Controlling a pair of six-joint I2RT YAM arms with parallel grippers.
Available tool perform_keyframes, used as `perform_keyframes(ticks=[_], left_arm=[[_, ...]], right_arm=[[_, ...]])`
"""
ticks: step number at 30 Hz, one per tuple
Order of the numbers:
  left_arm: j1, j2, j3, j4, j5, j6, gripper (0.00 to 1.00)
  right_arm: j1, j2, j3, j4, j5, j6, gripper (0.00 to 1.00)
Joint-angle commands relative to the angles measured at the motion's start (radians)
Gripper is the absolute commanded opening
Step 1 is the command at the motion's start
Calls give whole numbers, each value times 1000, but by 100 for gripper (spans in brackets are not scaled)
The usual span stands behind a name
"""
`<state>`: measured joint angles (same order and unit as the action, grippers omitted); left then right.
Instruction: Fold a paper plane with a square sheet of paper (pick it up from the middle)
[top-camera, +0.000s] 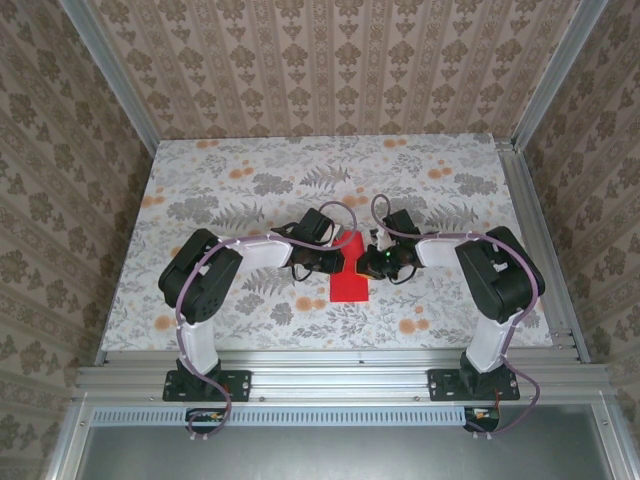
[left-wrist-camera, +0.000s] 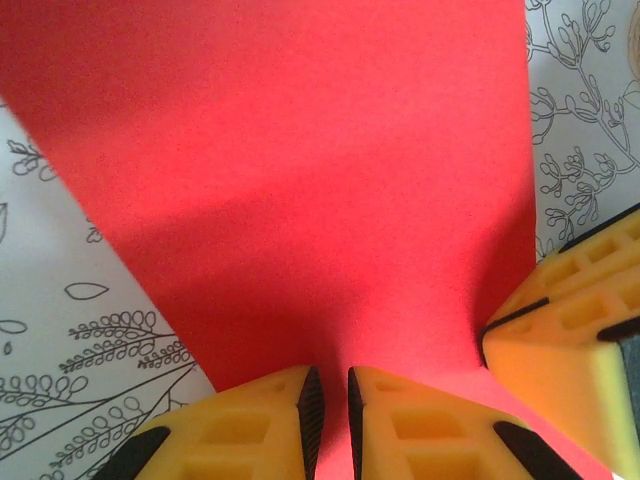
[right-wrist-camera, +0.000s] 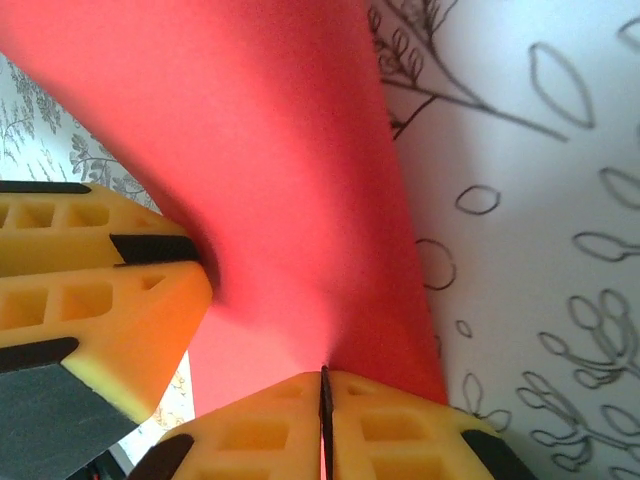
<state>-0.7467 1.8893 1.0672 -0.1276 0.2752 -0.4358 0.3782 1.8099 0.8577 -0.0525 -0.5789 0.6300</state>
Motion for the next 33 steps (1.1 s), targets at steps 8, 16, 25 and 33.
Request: perform_keyframes(ticks=[8,16,25,33], left_arm=[[0,35,-41,-147,-75,42,20],[-1,44,-35,-142,-62,47,20],[-1,35,-45,-137,-53,51,20],[0,16,-69,-130,-56,55,20]], right_arm=[[-79,-90,-43,-106,88,-47,11],[-18,-125,67,-99,9,1,10],[-14,46,162,-46,1,7,7],[-47,123,188,-62,63,-42,4]])
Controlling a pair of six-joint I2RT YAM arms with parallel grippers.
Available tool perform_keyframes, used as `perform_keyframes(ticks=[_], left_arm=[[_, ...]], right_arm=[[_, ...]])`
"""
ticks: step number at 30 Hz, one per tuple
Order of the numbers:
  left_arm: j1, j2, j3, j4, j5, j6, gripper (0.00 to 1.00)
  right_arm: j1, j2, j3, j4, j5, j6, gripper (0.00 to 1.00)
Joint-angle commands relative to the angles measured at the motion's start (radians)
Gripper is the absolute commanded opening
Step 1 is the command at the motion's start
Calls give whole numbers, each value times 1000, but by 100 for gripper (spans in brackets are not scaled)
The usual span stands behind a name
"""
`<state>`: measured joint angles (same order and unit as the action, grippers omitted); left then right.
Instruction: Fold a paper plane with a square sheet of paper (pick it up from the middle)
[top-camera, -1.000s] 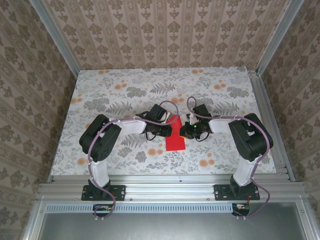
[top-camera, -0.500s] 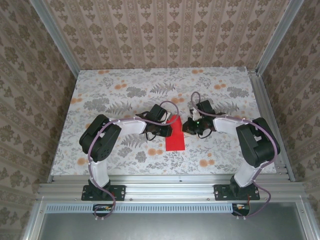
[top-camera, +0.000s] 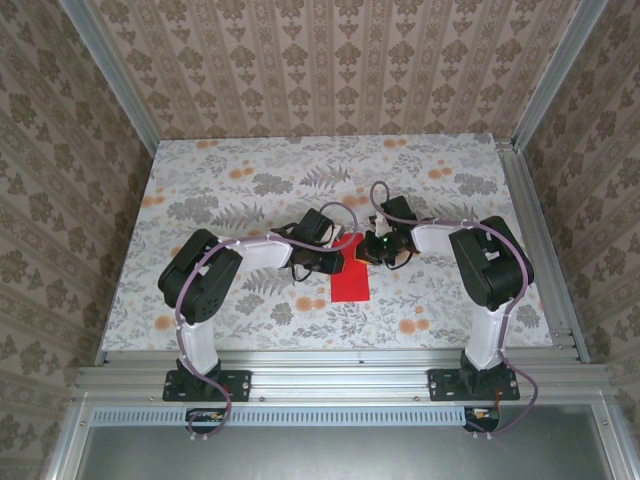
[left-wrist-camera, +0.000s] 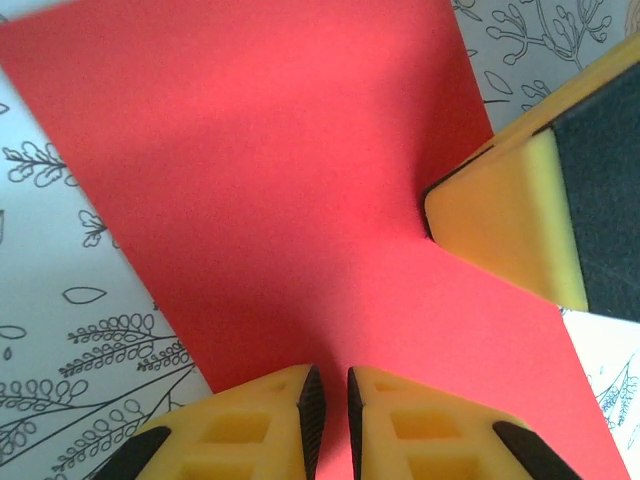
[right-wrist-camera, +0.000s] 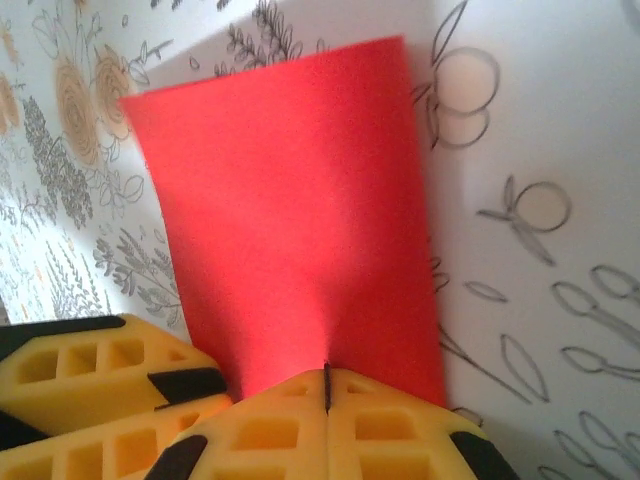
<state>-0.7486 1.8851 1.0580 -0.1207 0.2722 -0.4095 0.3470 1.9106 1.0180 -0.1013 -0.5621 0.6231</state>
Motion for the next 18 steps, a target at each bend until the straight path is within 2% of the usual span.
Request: perform_keyframes(ticks=[1,12,18], left_arm=[[2,19,-62,-137,-51,29,20],[2,26,-104,-112,-28,23,19],[2,32,-91,-111,-23,24,20]], right_arm=[[-24,28,26,-13,55,-41,4],[-72,-18,-3,-24,103,-52,3],[-2,-72,19,18,77,-40,2]])
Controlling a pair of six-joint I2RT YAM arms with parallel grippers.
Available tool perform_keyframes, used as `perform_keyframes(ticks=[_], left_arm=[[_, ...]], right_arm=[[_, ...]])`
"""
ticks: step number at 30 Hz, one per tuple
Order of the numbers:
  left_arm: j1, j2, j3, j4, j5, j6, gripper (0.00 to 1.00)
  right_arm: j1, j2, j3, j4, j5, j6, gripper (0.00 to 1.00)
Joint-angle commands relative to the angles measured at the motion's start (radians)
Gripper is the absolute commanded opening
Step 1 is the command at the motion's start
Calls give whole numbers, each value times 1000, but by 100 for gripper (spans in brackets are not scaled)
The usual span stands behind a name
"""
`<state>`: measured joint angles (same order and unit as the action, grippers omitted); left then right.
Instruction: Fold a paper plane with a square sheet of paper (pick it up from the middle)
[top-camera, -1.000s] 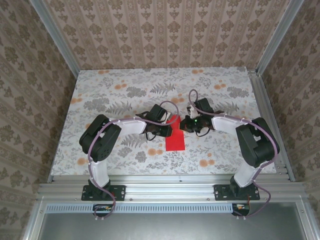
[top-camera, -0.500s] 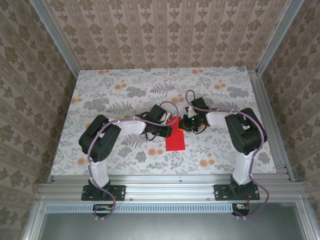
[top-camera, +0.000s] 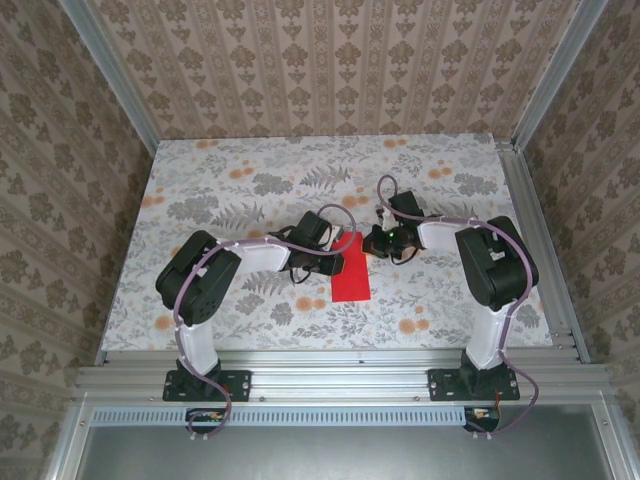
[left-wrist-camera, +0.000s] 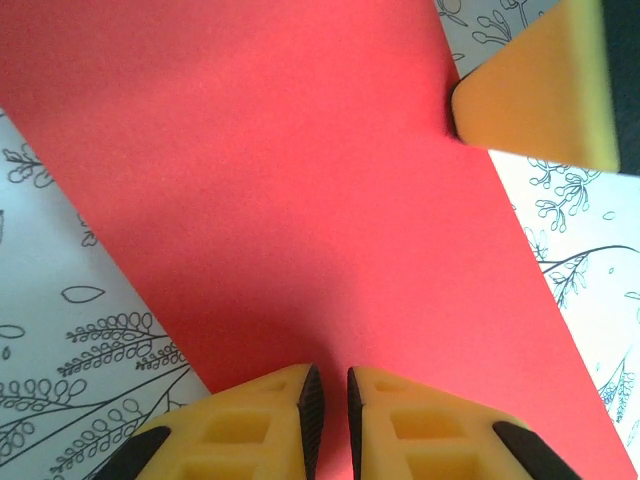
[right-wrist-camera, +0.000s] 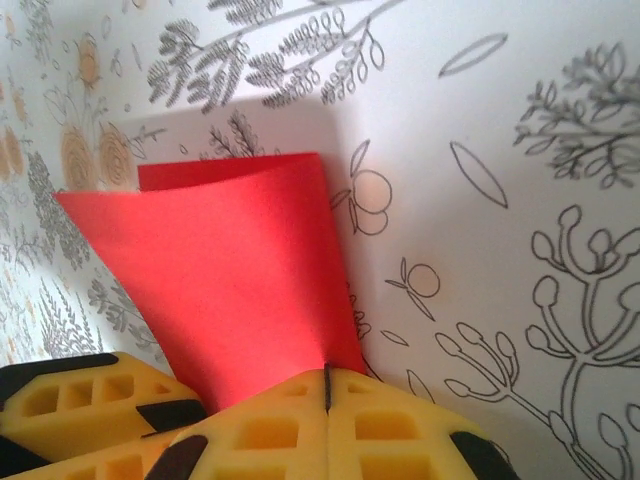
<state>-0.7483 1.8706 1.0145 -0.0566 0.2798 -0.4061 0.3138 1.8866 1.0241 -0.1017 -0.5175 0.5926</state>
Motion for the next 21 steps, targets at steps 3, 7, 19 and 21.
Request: perform_keyframes(ticks=[3,7,19,21], left_arm=[[2,45,-45,-175,-27,20,20],[1,38,-41,-187,-27,28,20],[4,30,-43,-204,-25,38,19],[5,29,-46,-203,-24,39,19]], right_arm=[[45,-42,5,80,21,33,2],[50,23,39,87,15,36,2],[-11,113,75,65,78,-18,1],[-28,112,69,59,90,-25,1]])
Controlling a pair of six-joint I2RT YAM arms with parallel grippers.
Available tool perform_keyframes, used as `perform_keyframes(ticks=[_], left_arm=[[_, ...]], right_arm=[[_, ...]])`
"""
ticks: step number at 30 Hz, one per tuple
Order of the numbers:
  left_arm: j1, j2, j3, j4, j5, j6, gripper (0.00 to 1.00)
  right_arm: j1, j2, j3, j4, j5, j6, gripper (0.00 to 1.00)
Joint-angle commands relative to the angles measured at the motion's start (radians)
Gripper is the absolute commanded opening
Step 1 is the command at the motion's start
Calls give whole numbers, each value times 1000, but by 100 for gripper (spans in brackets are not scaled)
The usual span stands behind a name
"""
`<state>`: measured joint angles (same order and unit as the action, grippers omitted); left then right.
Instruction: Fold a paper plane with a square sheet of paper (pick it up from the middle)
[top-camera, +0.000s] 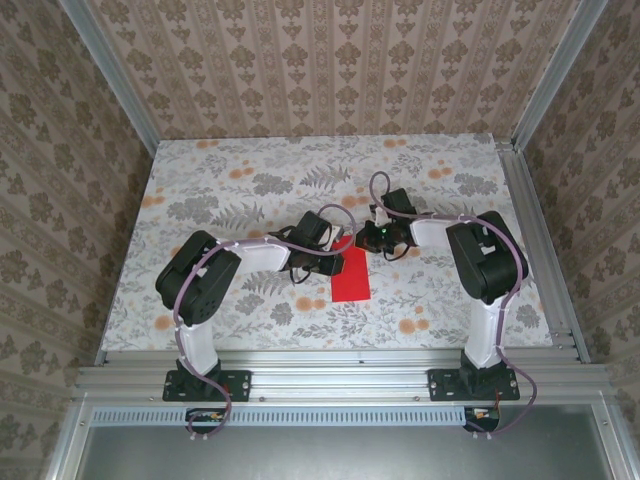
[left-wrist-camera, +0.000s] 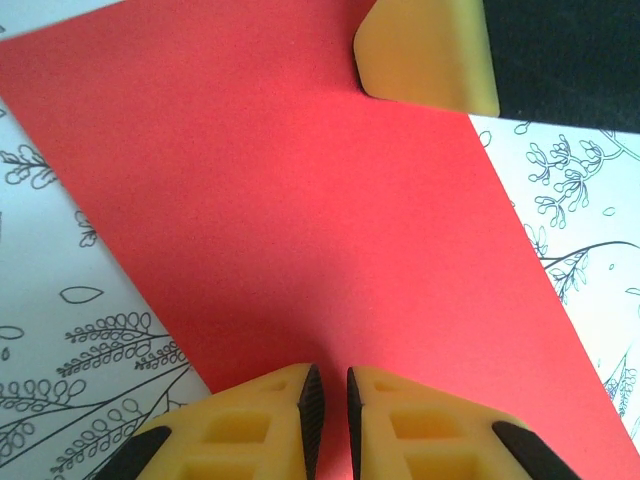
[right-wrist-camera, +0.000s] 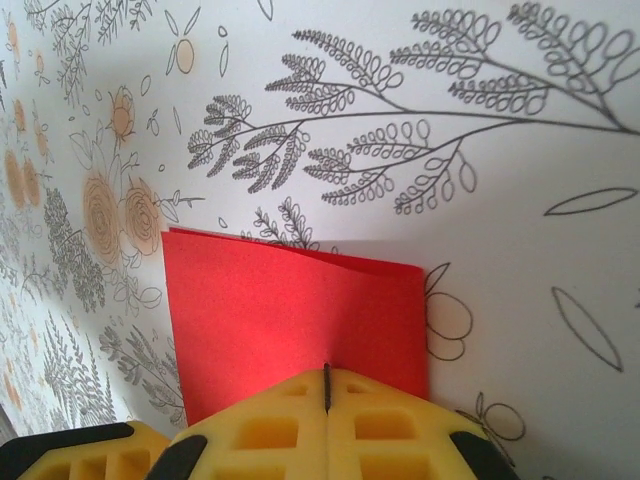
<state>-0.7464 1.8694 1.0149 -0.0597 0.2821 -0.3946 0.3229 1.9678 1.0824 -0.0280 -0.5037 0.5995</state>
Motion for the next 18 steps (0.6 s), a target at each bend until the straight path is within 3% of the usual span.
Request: perform_keyframes(ticks=[1,9,18], left_arm=[[3,30,-50,-200,-24,28,19],[9,30,-58,-204,-17,34,19],[10,42,-32,-207,-8,34,19]], right_arm=[[-45,28,4,-13,85,-32,1],[-83,-14,-16,11,60,-31,1],[-5,-91,0,29,34,16,2]])
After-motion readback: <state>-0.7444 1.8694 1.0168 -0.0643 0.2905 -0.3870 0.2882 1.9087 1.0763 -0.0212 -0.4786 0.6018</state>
